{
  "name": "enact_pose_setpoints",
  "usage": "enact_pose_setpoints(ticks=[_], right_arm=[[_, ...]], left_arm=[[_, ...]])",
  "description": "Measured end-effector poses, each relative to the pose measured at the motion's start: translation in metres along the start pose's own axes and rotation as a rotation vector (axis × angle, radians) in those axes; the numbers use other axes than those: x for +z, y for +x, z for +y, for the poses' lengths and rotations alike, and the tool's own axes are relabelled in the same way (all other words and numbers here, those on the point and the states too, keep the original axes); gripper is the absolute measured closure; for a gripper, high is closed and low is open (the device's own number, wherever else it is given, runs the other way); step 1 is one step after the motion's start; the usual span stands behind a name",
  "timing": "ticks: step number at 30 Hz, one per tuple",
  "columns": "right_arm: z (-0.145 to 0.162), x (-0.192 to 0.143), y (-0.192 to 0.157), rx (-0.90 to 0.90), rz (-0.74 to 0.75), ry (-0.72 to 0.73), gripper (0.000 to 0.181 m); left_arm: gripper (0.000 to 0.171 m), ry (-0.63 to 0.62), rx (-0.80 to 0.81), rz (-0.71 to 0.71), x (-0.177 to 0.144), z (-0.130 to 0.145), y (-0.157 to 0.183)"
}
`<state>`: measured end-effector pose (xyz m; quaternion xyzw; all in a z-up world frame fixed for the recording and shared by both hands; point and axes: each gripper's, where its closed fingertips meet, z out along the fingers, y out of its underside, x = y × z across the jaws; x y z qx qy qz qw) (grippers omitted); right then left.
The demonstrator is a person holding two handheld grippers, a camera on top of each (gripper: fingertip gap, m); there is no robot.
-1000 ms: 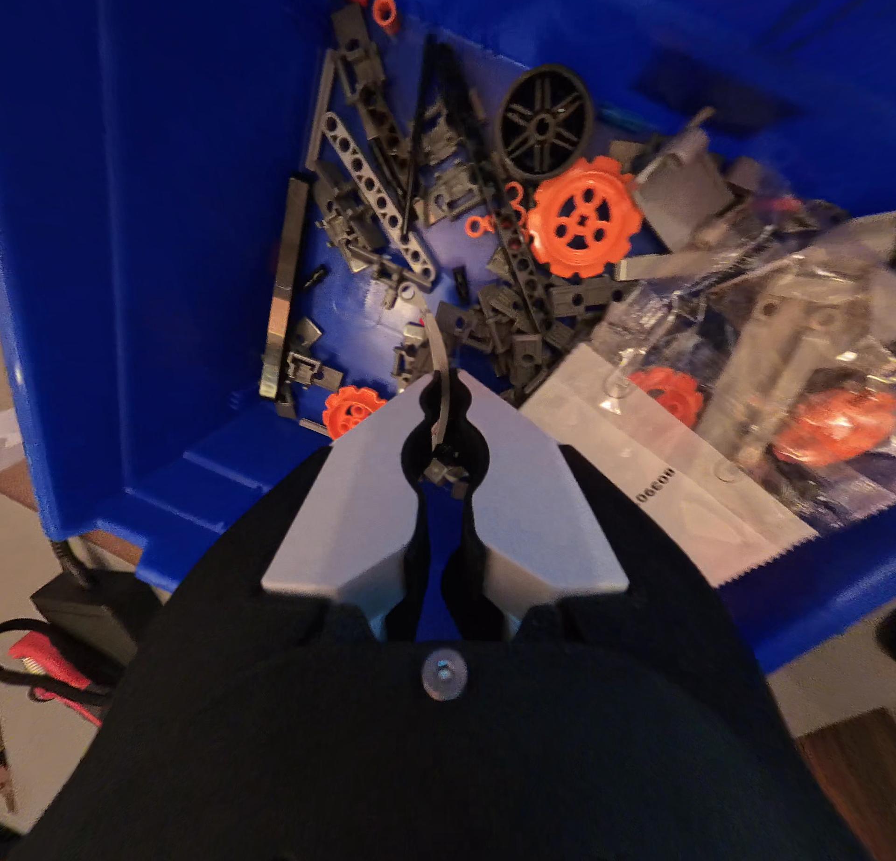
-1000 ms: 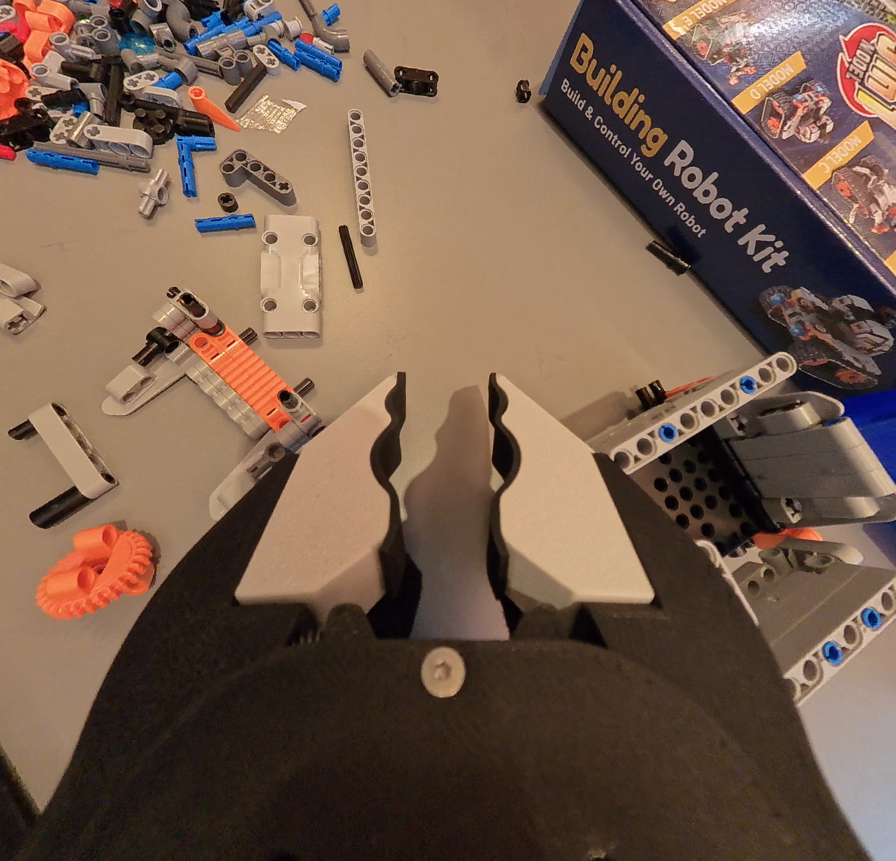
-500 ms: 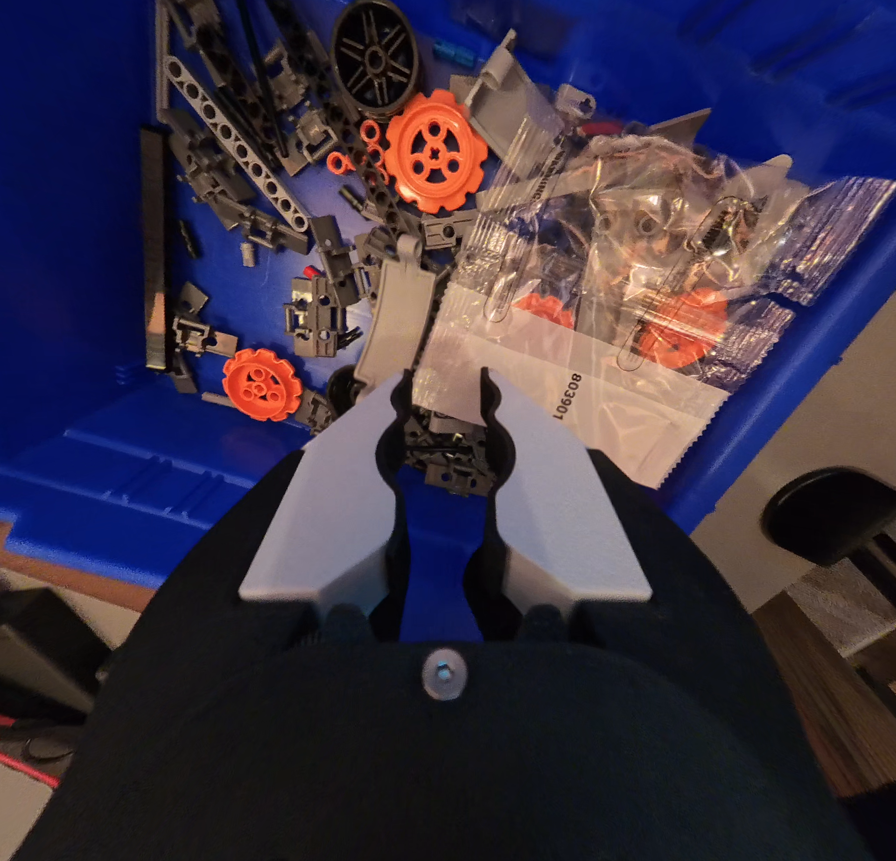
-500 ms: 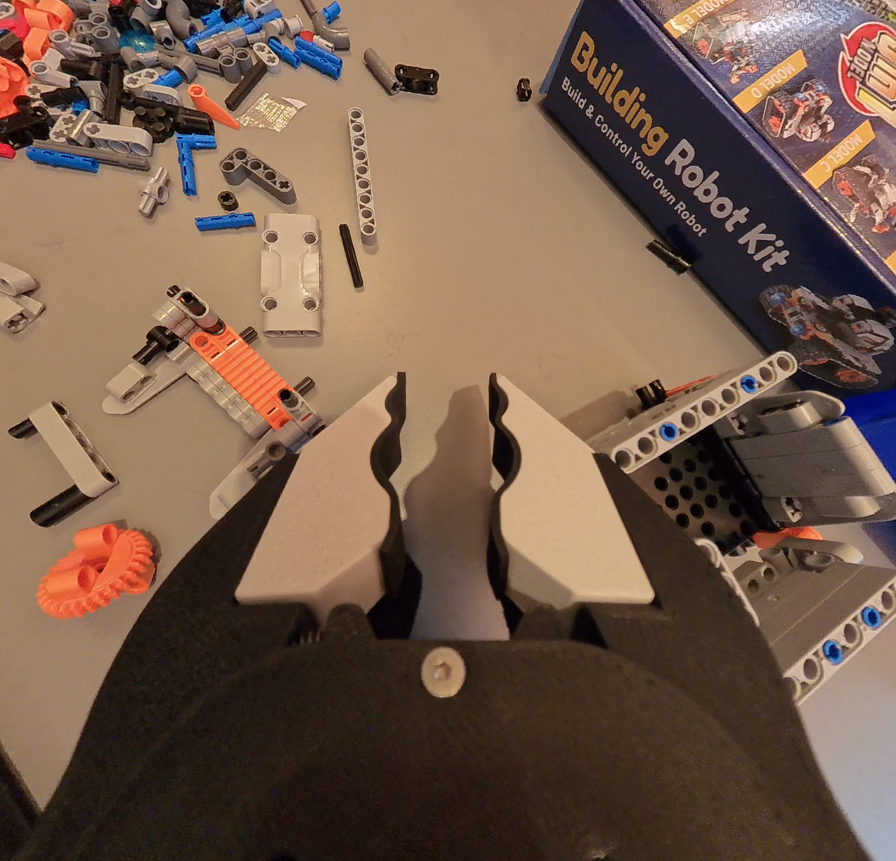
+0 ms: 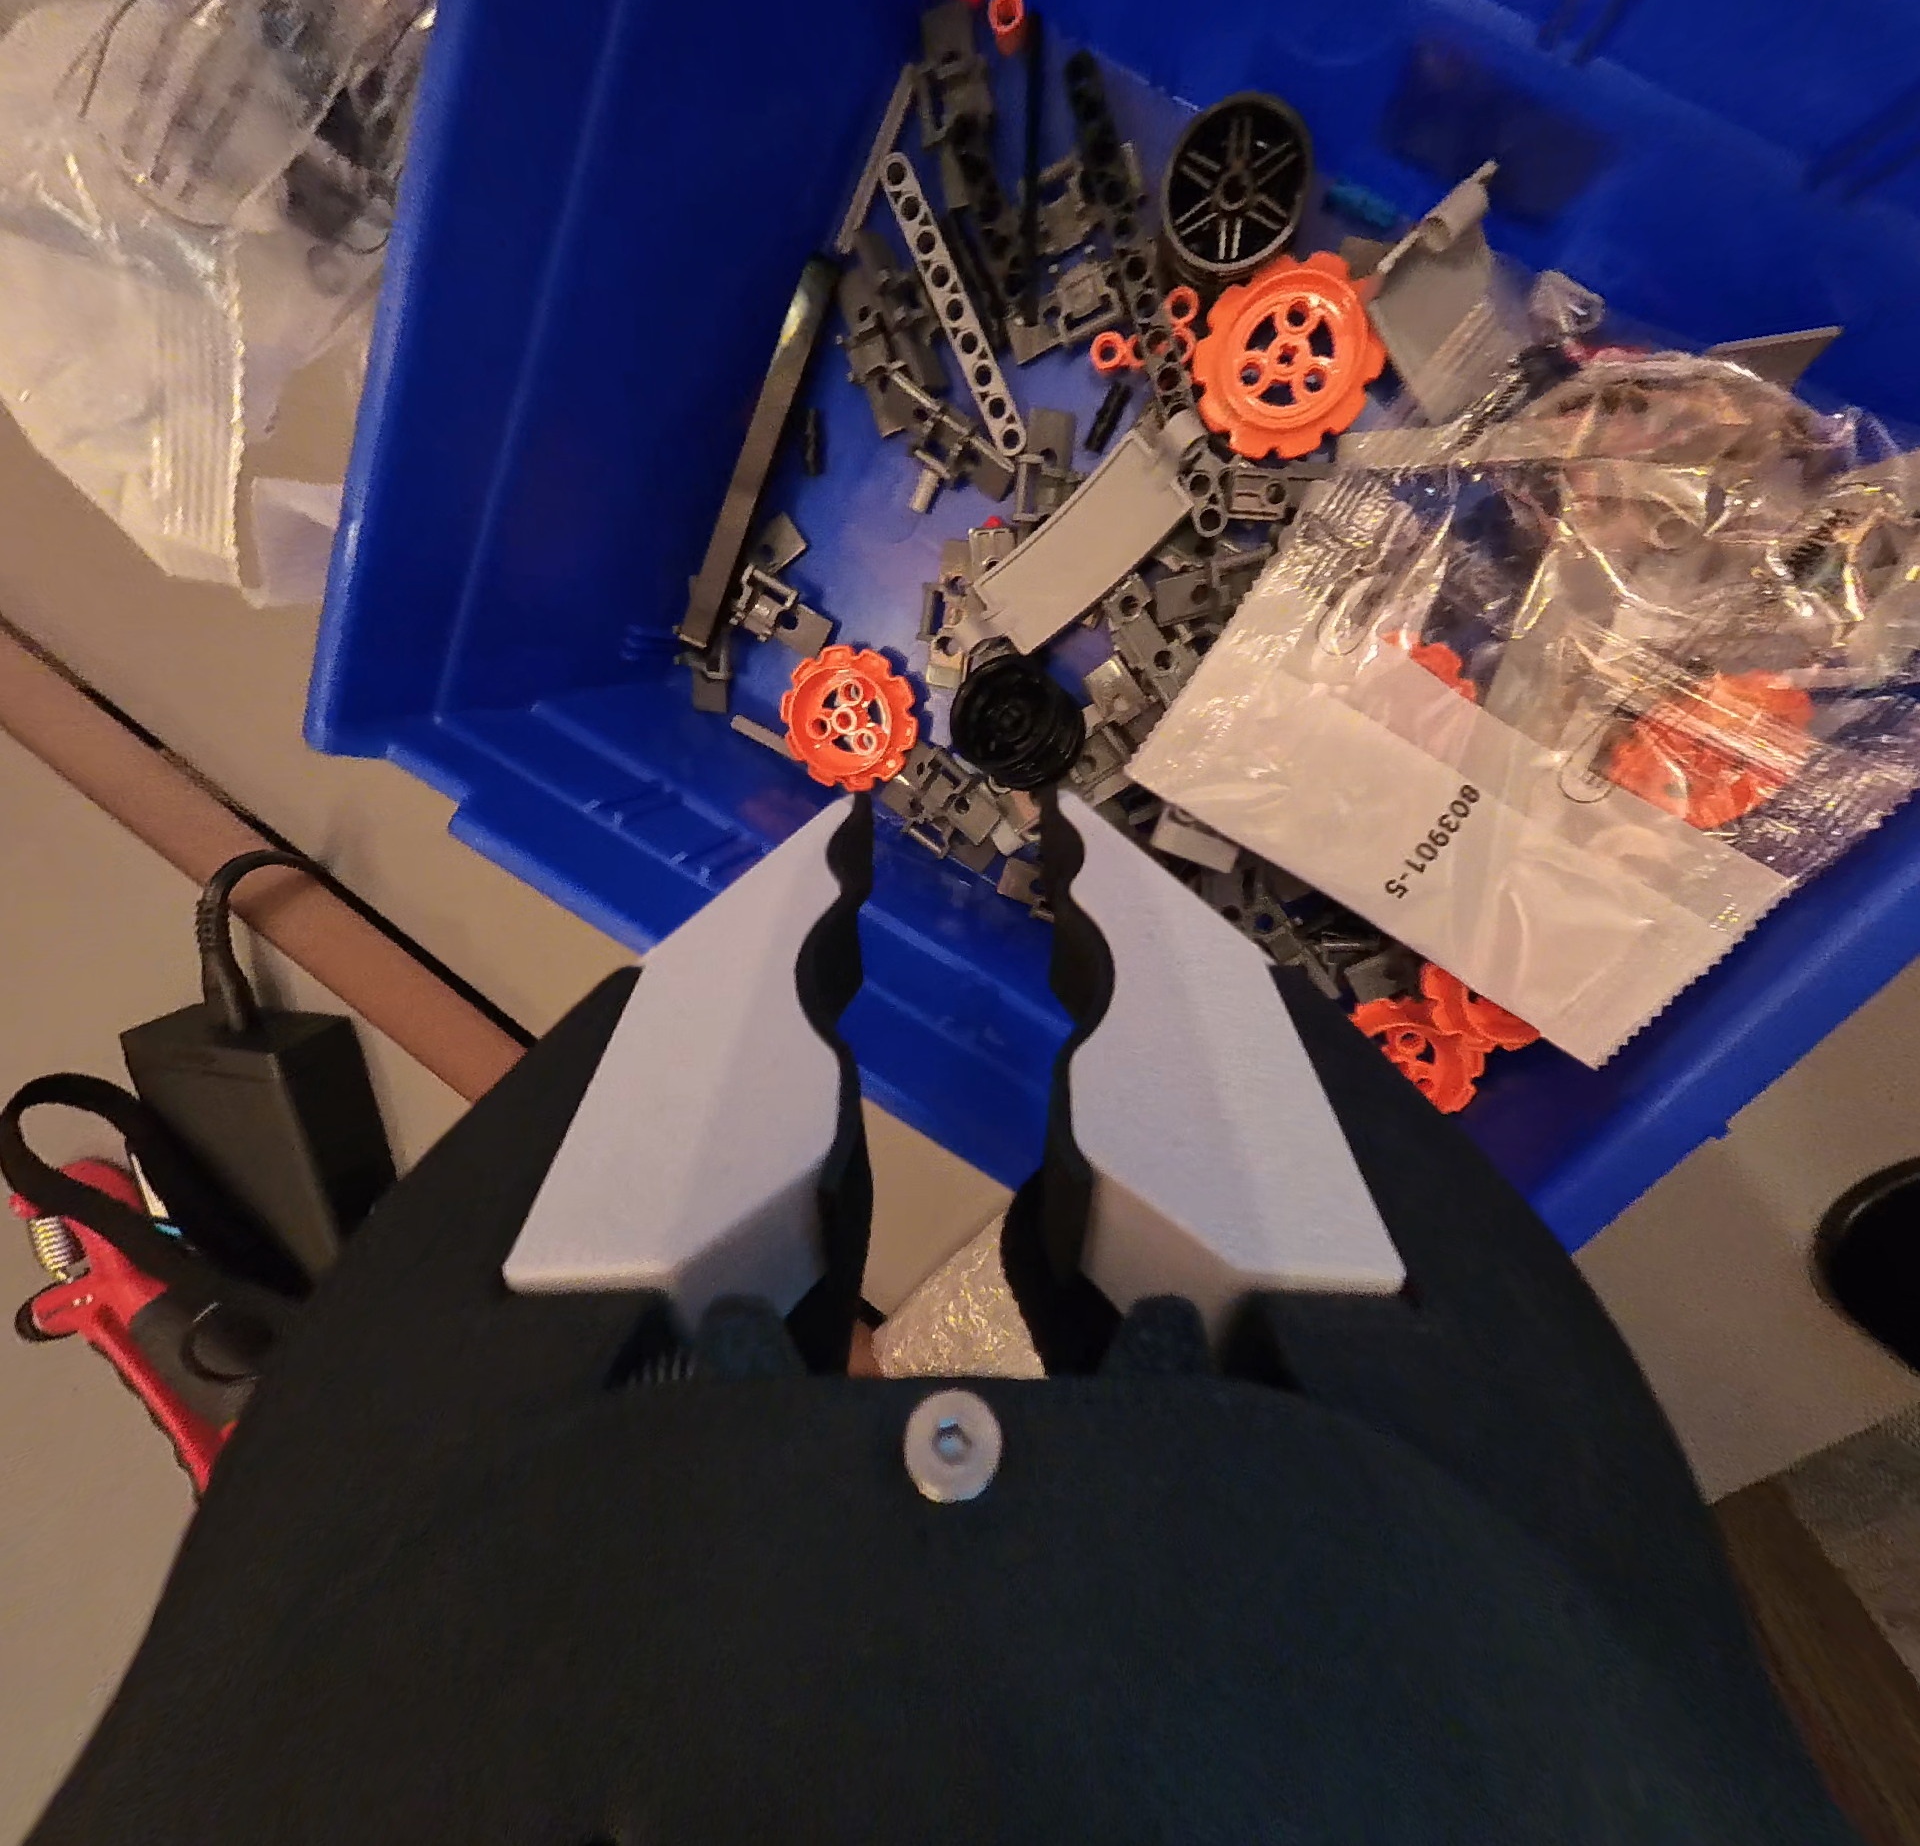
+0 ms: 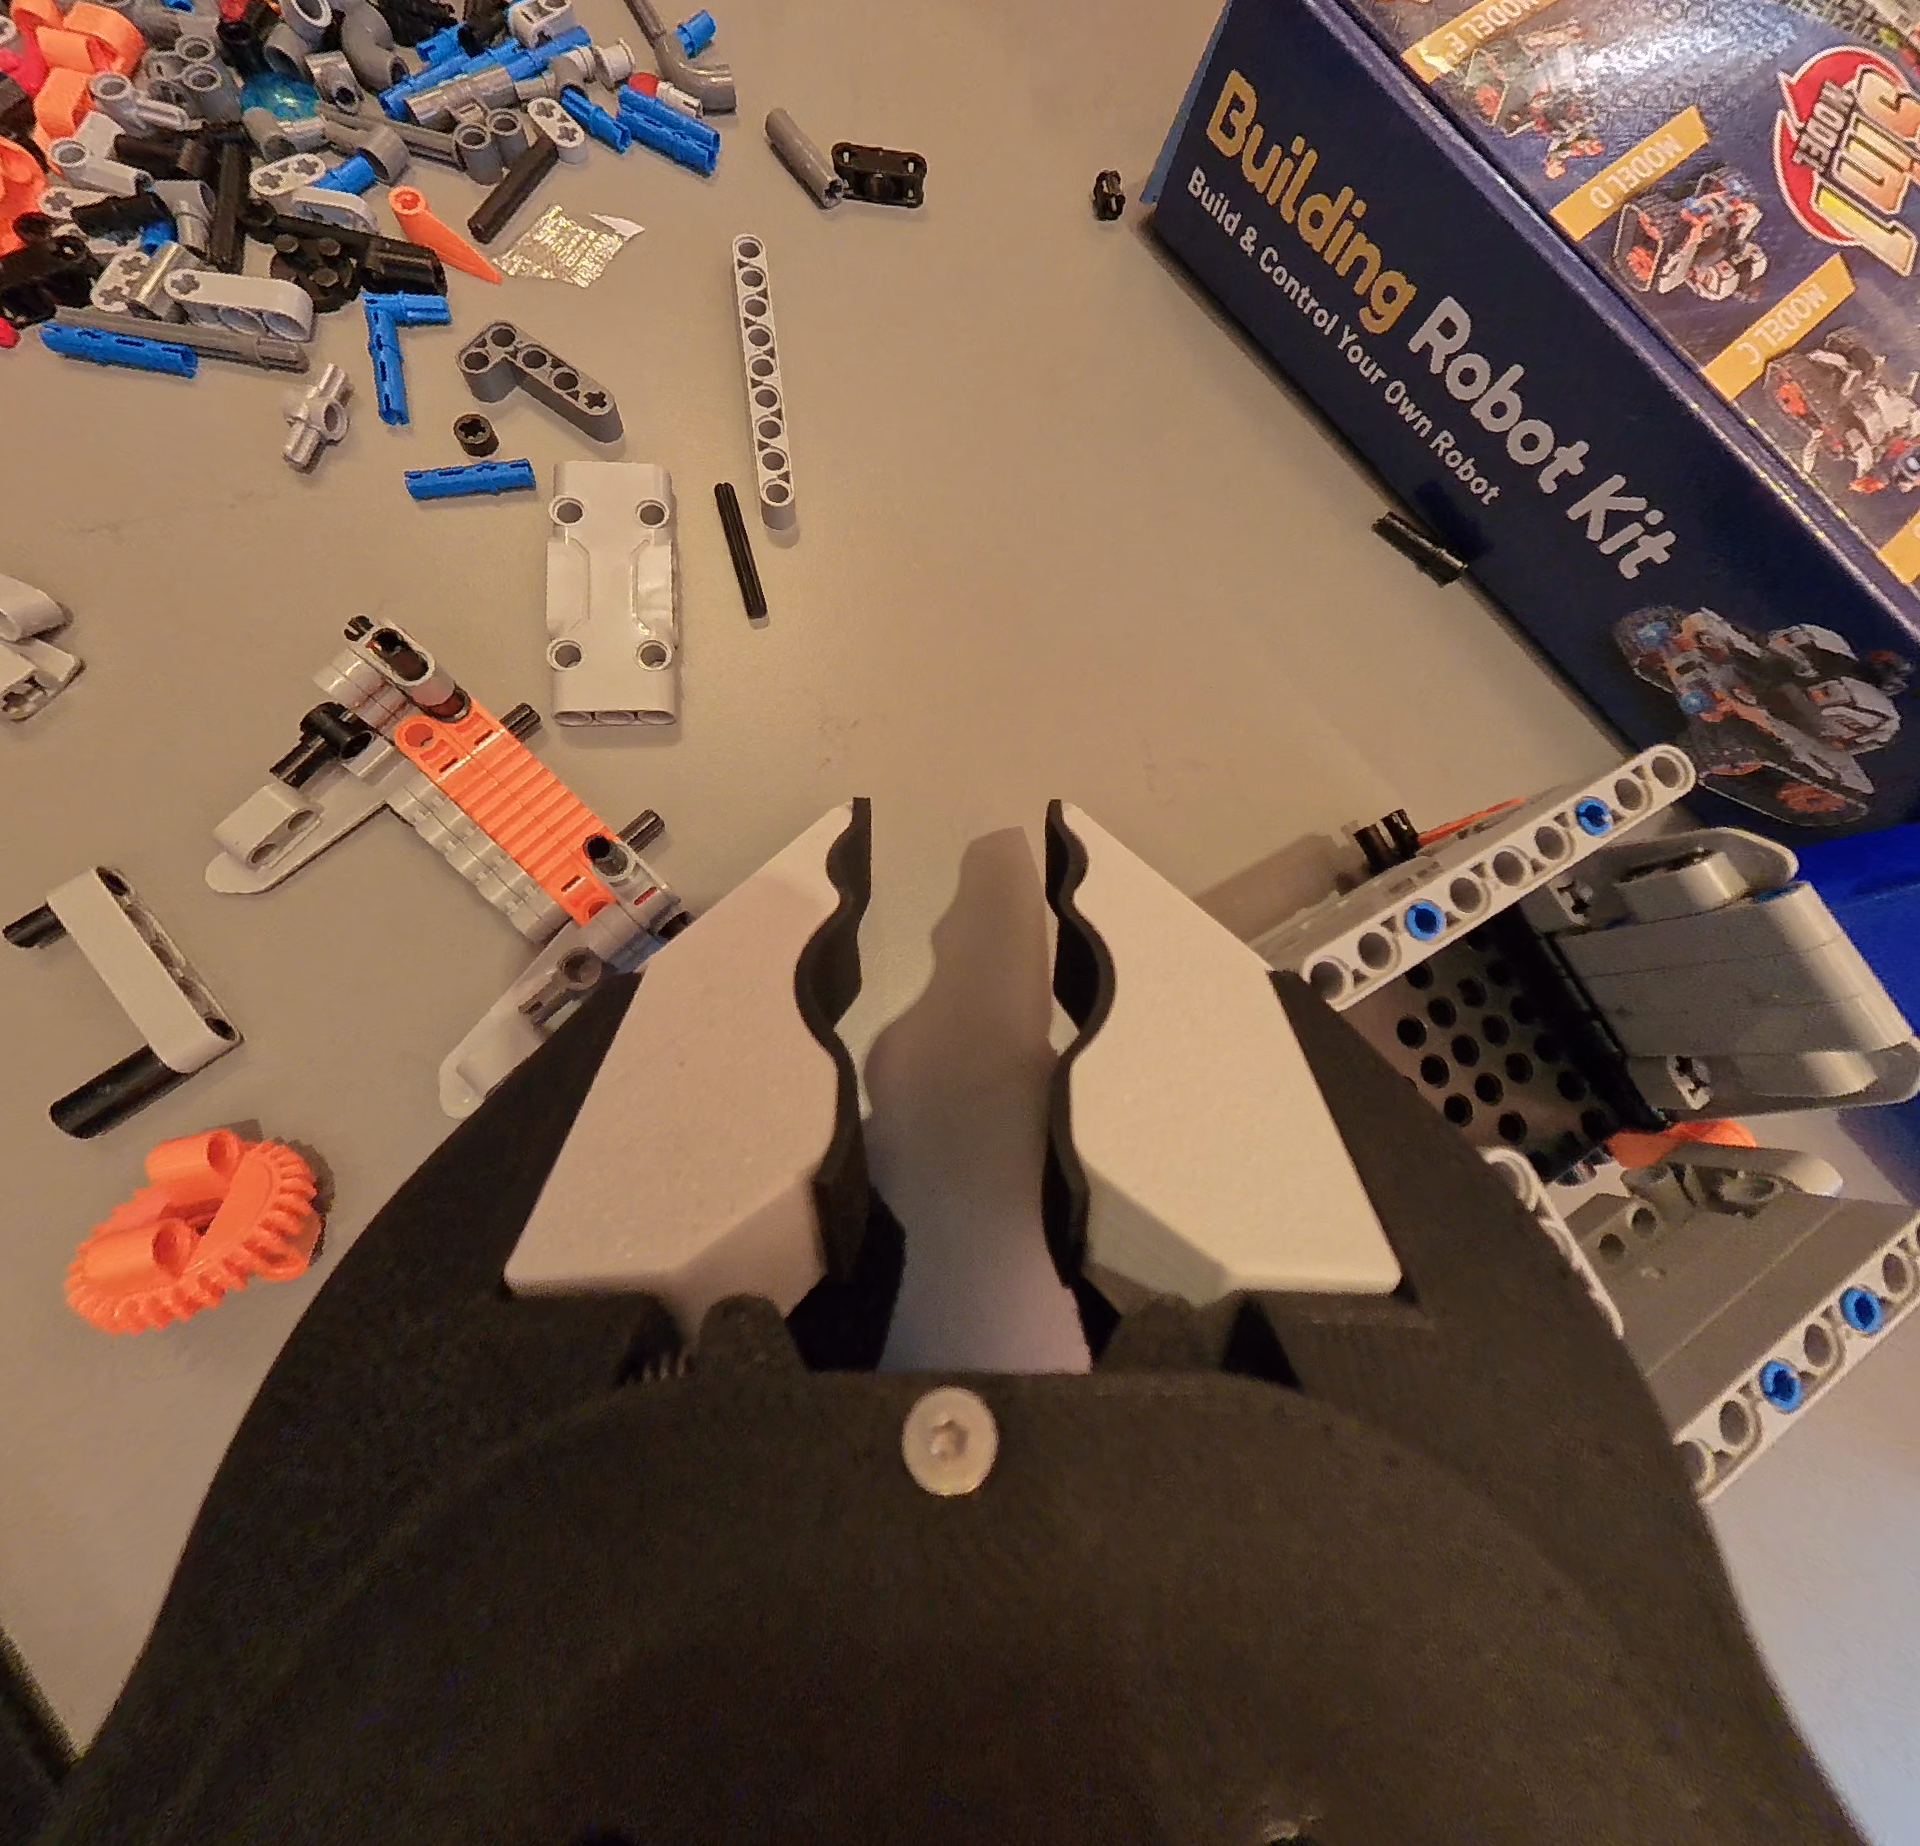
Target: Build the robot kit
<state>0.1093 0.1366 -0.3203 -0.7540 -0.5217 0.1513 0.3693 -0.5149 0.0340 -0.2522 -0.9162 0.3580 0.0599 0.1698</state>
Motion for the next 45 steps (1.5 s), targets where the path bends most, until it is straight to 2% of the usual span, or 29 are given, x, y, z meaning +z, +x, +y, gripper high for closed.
enact_pose_setpoints(ticks=[15,24,31,38,45], right_arm=[[0.002,0.001,0.005,0.006,0.029,-0.007,0.149],[0.002,0.001,0.008,0.010,0.037,-0.007,0.150],[0.003,0.002,0.008,0.004,0.044,-0.017,0.150],[0.003,0.003,0.007,-0.005,0.049,-0.028,0.149],[0.004,0.003,0.007,-0.006,0.050,-0.030,0.149]], left_arm=[[0.147,0.038,-0.005,-0.032,-0.003,0.004,-0.003],[0.147,-0.016,0.029,-0.068,0.013,-0.003,-0.003],[0.146,-0.039,0.017,-0.165,0.012,-0.007,-0.021],[0.143,0.006,0.013,-0.124,0.017,-0.016,-0.014],[0.143,0.060,-0.022,-0.002,0.037,-0.046,0.004]])
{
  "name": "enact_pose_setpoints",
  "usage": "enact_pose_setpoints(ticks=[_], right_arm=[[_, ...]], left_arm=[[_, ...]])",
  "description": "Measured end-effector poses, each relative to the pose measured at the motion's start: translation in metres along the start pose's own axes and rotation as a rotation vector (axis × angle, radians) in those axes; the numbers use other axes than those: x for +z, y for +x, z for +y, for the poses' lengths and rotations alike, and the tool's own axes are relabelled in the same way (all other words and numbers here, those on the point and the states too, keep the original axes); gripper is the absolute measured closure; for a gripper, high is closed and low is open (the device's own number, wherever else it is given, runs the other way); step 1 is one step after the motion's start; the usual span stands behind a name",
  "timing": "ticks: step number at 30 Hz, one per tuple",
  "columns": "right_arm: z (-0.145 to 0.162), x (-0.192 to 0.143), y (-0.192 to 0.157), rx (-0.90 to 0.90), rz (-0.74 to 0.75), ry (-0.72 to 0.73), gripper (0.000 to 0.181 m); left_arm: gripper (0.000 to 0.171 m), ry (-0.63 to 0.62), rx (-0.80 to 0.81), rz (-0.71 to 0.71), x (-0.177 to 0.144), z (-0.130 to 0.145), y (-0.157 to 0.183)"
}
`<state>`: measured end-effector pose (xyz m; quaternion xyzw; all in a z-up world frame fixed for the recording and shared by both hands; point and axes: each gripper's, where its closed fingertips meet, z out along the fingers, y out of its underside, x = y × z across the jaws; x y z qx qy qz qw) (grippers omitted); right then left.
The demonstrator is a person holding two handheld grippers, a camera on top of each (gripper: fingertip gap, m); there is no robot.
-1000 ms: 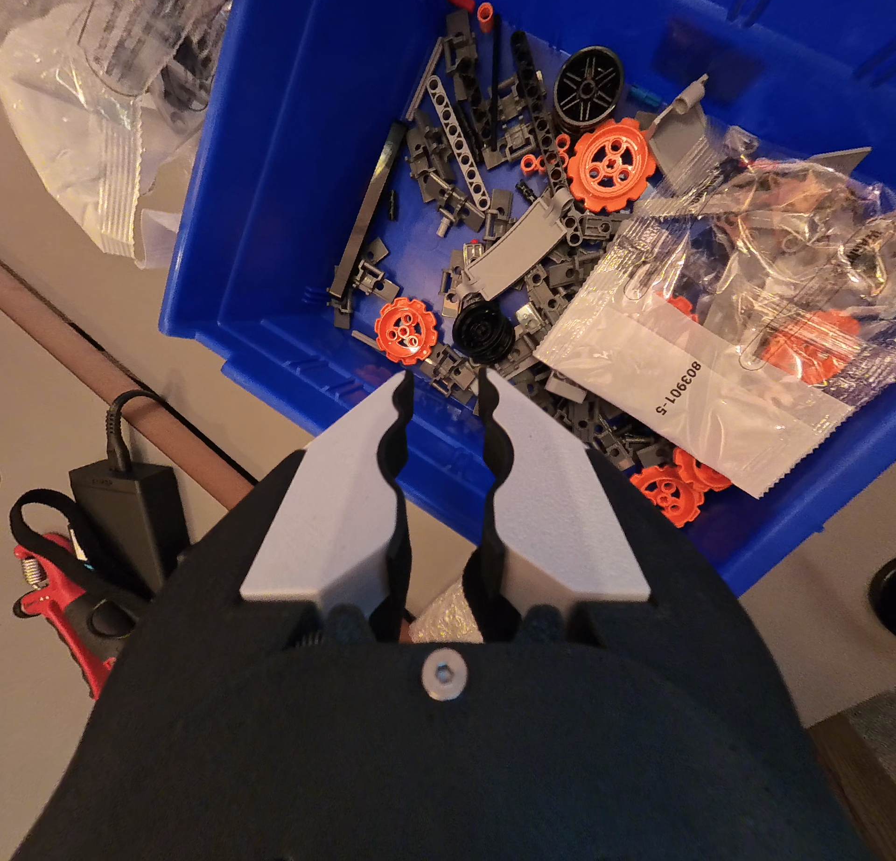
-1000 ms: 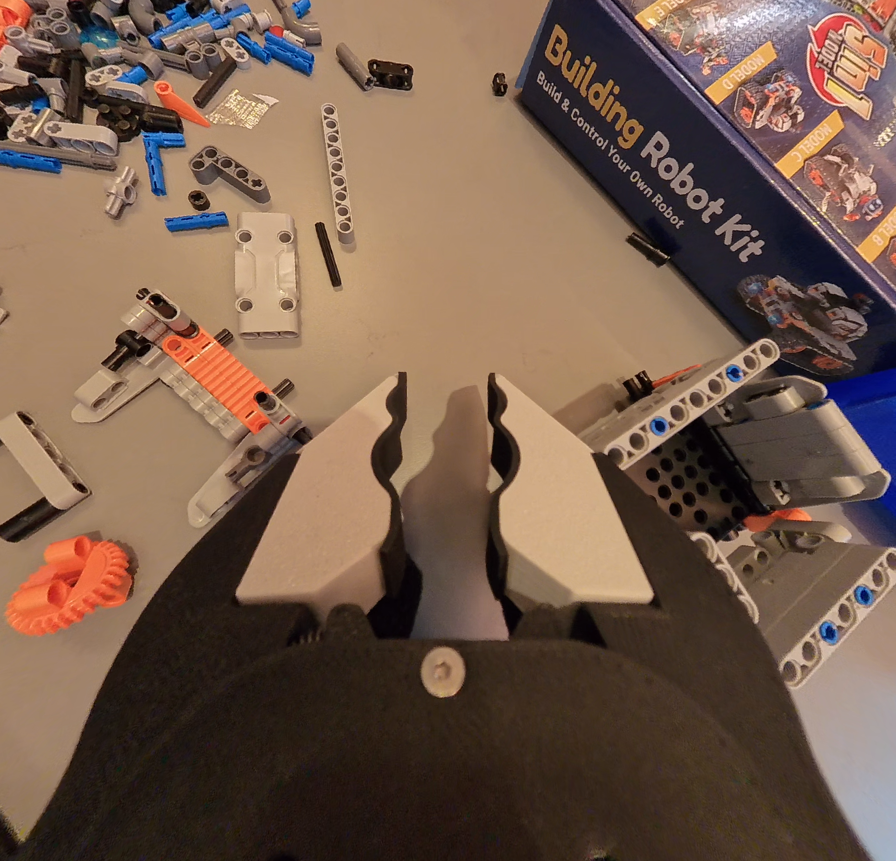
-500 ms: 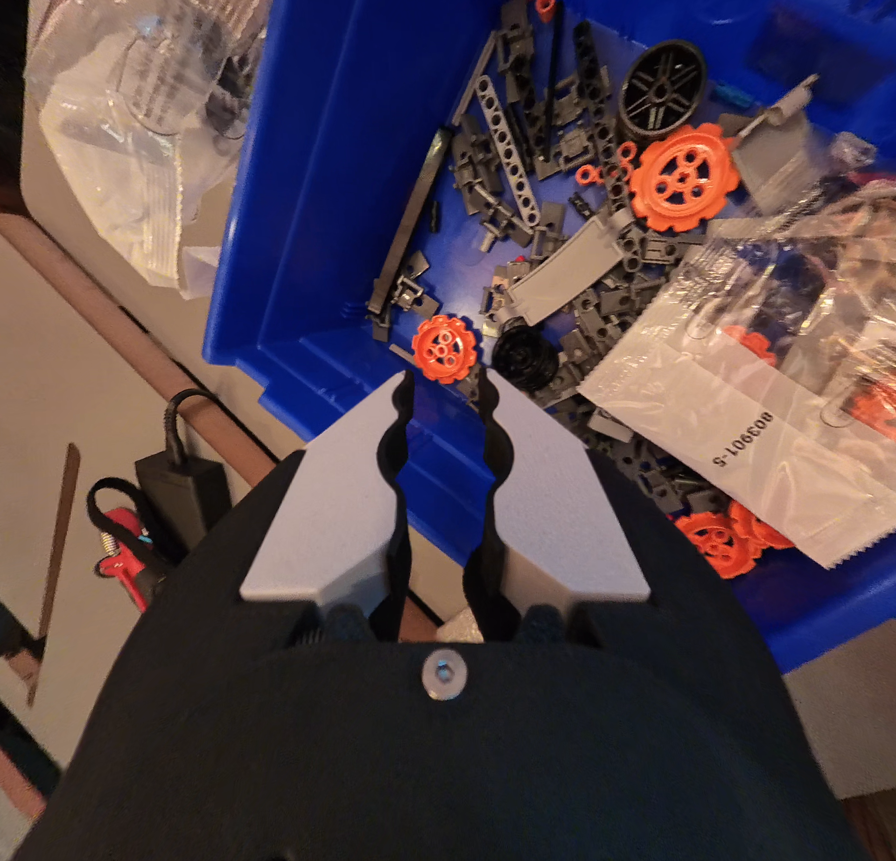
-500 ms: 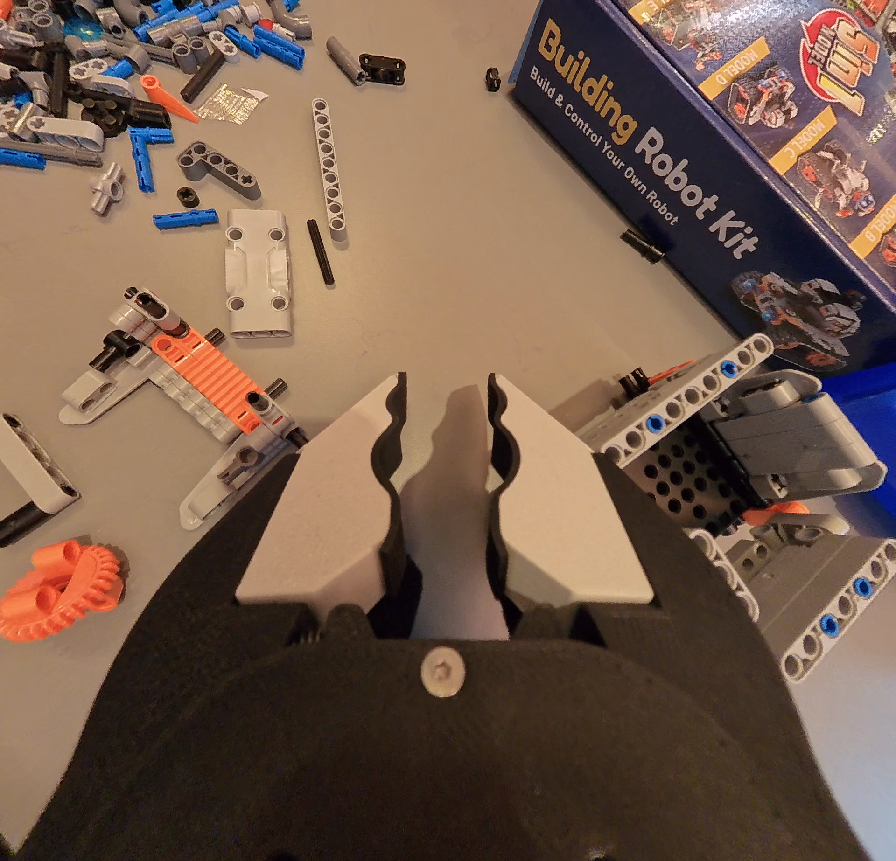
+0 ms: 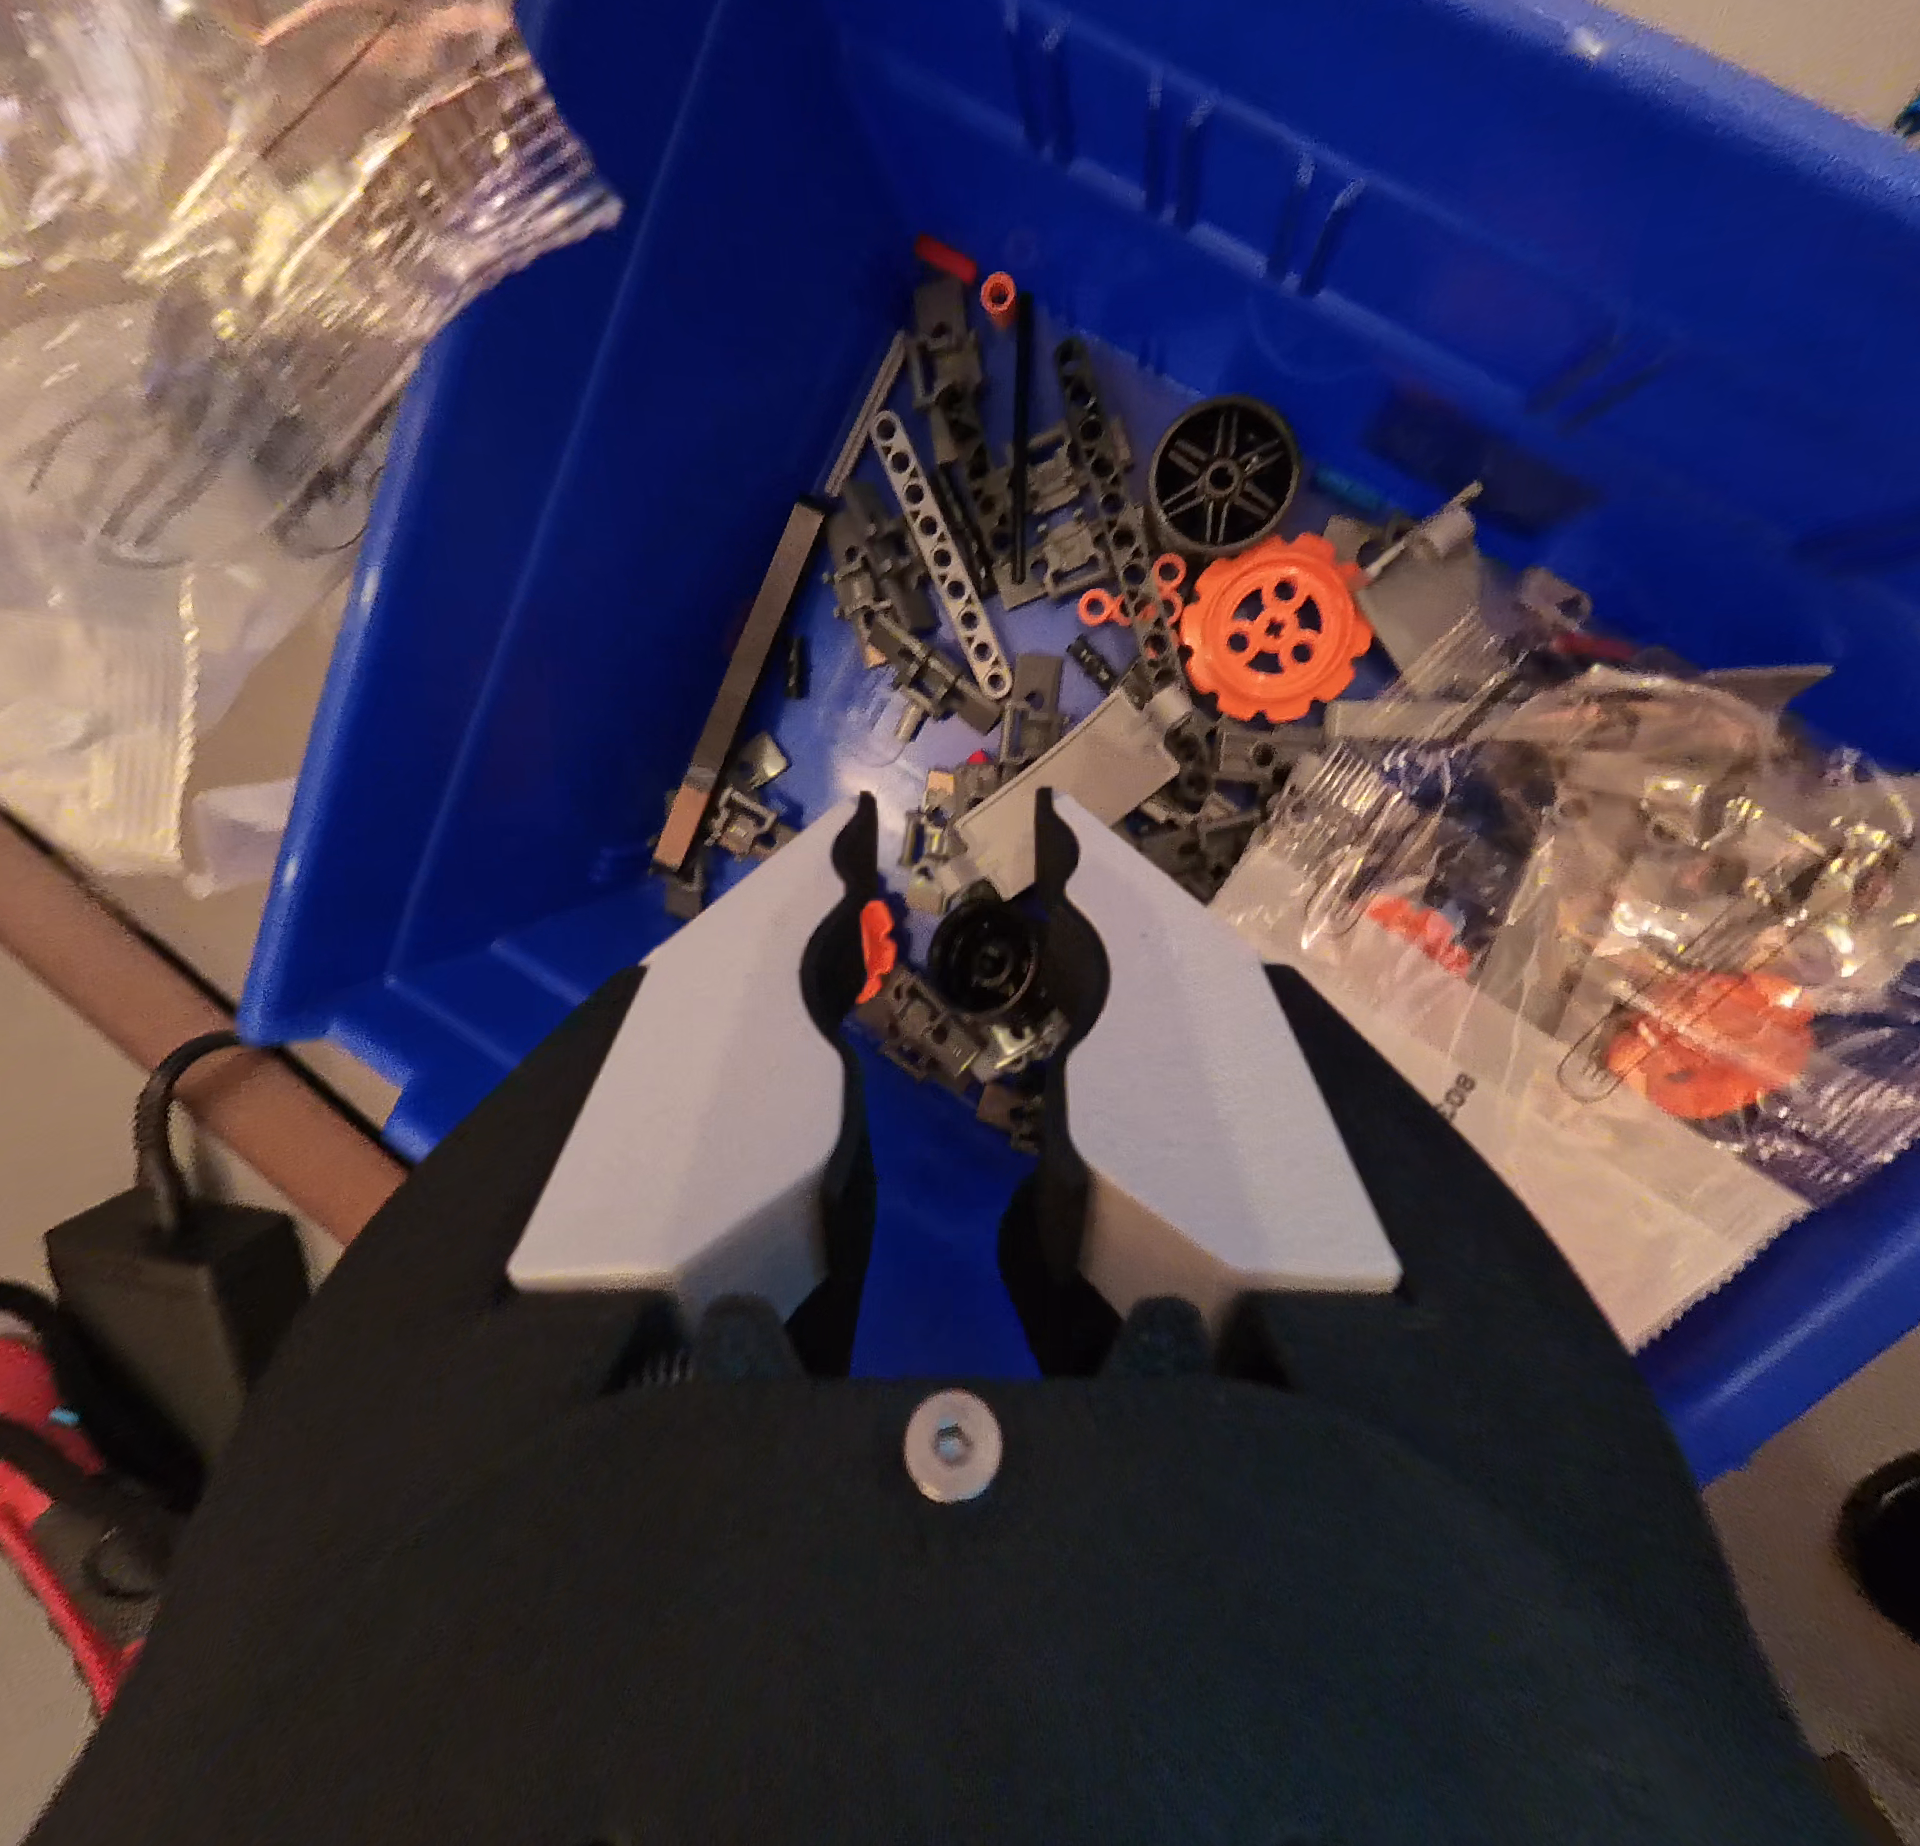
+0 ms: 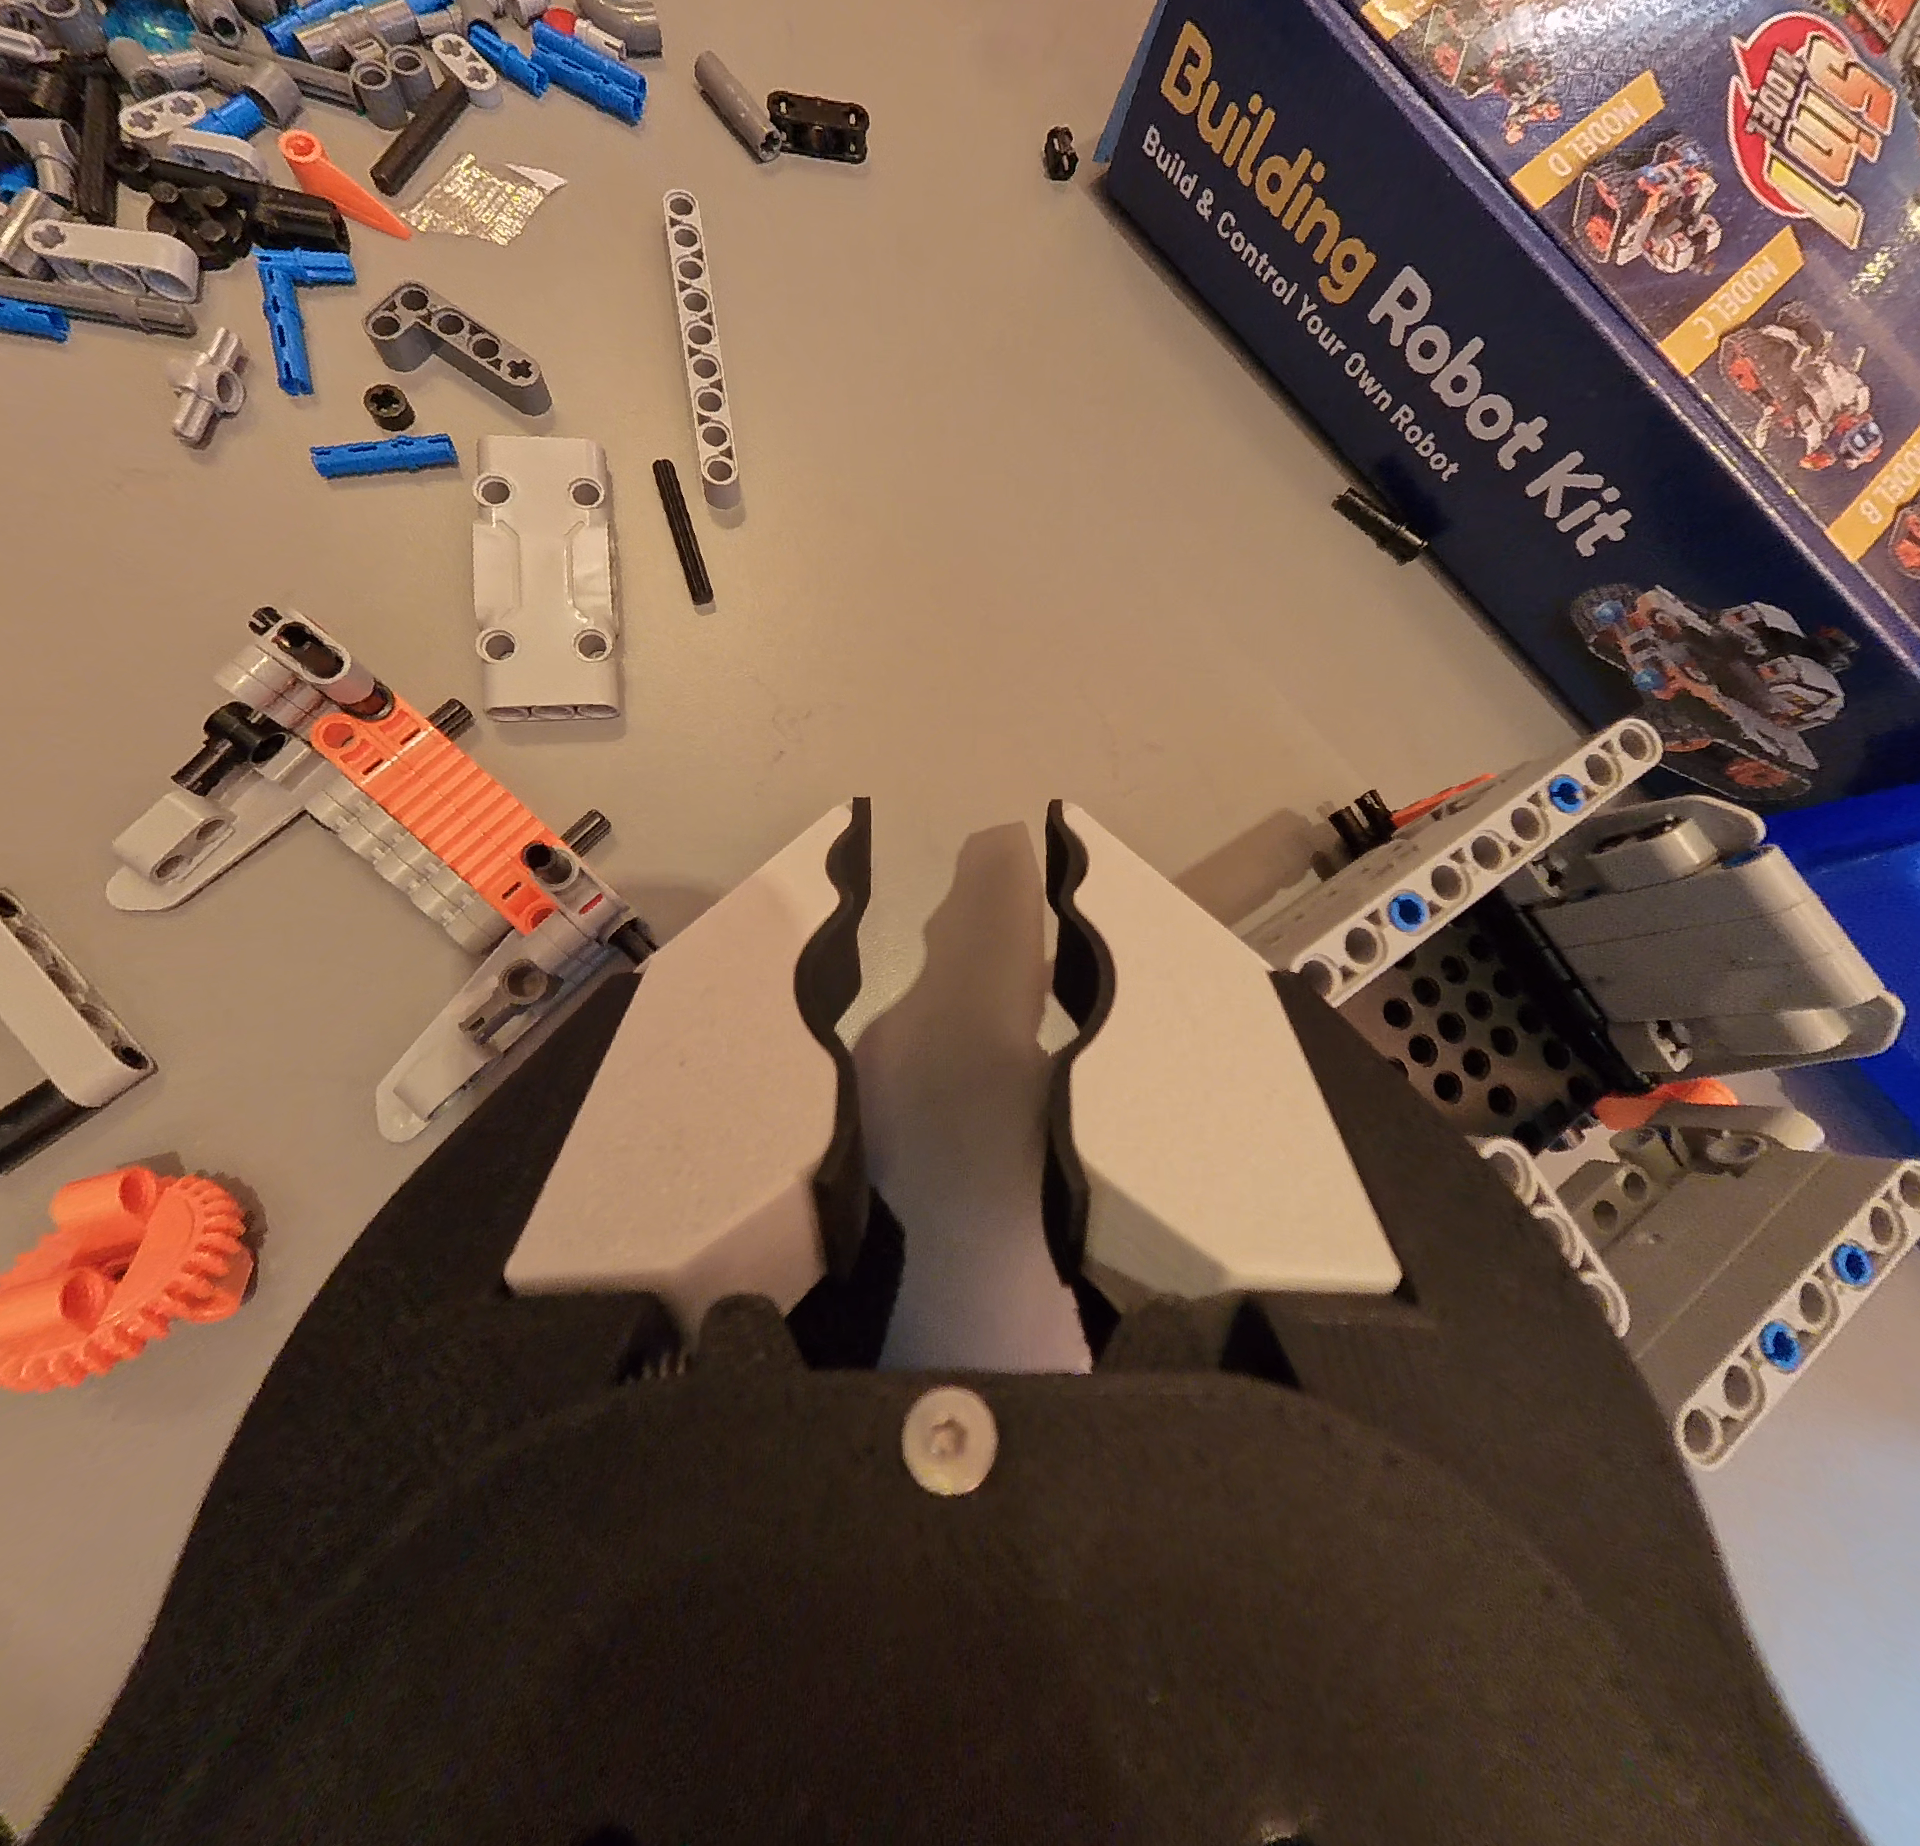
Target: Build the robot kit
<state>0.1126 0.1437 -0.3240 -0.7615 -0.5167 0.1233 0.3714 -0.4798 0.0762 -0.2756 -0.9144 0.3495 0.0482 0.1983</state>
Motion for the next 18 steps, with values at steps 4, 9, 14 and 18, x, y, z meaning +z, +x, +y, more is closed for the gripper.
enact_pose_setpoints(ticks=[4,9,14,18], right_arm=[[0.000,0.000,0.000,0.000,-0.002,0.001,0.149],[0.001,0.001,-0.002,0.000,-0.013,-0.006,0.150],[0.003,0.003,-0.004,-0.005,-0.022,-0.017,0.149],[0.002,0.002,-0.003,-0.006,-0.019,-0.012,0.150]], left_arm=[[0.147,-0.066,0.035,0.024,0.024,-0.006,0.010],[0.149,-0.134,0.033,0.037,0.044,-0.005,0.011],[0.151,-0.184,0.008,0.081,0.057,0.003,0.010],[0.160,-0.202,-0.007,0.098,0.058,0.005,0.010]])
